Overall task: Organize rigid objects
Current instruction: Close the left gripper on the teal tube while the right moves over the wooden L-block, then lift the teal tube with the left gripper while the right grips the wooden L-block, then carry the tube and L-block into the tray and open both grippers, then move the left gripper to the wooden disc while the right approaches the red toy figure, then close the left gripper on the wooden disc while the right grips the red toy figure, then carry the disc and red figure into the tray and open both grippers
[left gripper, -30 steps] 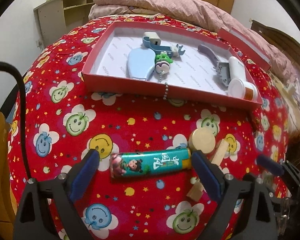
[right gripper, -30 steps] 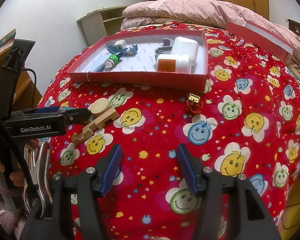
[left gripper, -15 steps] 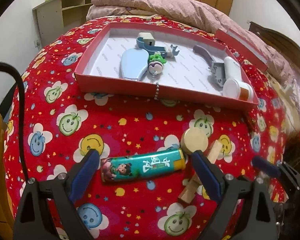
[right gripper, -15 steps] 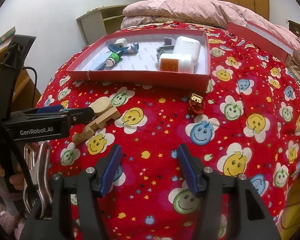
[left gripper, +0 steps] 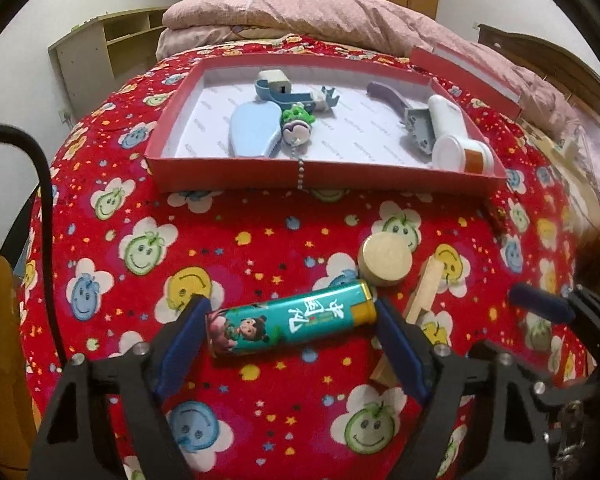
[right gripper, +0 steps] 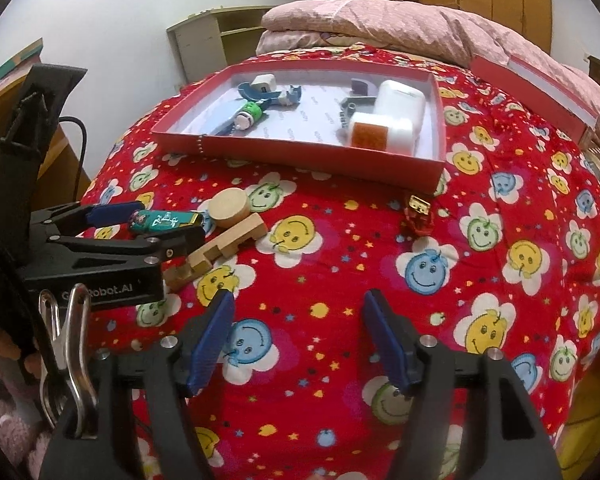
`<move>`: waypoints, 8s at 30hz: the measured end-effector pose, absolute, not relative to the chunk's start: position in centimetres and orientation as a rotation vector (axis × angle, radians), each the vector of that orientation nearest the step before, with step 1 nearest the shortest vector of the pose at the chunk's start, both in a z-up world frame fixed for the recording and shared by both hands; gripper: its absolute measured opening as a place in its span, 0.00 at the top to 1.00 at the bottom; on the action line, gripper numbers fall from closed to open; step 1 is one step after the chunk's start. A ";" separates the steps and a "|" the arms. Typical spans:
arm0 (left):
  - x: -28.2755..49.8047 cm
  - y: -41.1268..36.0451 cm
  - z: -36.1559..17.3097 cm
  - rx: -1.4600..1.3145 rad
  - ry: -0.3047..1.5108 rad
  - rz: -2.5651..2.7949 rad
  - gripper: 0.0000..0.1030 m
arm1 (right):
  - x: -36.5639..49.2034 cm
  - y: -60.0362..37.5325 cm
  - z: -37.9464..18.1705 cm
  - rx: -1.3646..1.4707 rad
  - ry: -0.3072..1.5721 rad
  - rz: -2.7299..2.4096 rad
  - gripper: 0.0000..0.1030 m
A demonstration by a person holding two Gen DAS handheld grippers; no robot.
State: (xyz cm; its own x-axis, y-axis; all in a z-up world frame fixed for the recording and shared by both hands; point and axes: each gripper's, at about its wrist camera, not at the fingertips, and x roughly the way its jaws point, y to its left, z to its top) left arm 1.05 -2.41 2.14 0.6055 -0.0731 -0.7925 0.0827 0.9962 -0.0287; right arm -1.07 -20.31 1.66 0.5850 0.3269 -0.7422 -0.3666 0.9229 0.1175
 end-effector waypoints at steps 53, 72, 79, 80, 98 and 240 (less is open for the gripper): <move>1.5 0.5 6.8 0.012 0.784 -0.079 0.17 | 1.9 -19.1 4.4 -0.069 0.777 0.433 0.24; 8.0 -0.8 10.1 -0.018 0.775 -0.104 0.17 | 9.1 -21.5 9.0 -0.001 0.775 0.359 0.24; 10.1 -1.7 10.8 -0.002 0.771 -0.110 0.17 | 12.6 -22.2 10.3 -0.008 0.802 0.326 0.24; 10.4 -1.7 10.8 -0.003 0.772 -0.108 0.17 | 13.1 -22.3 10.4 -0.001 0.806 0.324 0.24; 16.3 -2.0 10.0 0.006 0.821 -0.068 0.17 | 19.6 -21.9 9.7 0.040 0.893 0.277 0.24; 12.2 -3.0 6.8 0.015 0.817 -0.098 0.68 | 12.4 -19.5 6.2 0.028 0.796 0.313 0.78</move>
State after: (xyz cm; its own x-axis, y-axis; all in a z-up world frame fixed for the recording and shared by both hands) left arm 12.15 -3.03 6.78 0.6804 -0.0815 -0.7283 0.0929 0.9954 -0.0245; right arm 12.40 -19.49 6.20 0.6556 0.2865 -0.6986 -0.2659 0.9536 0.1415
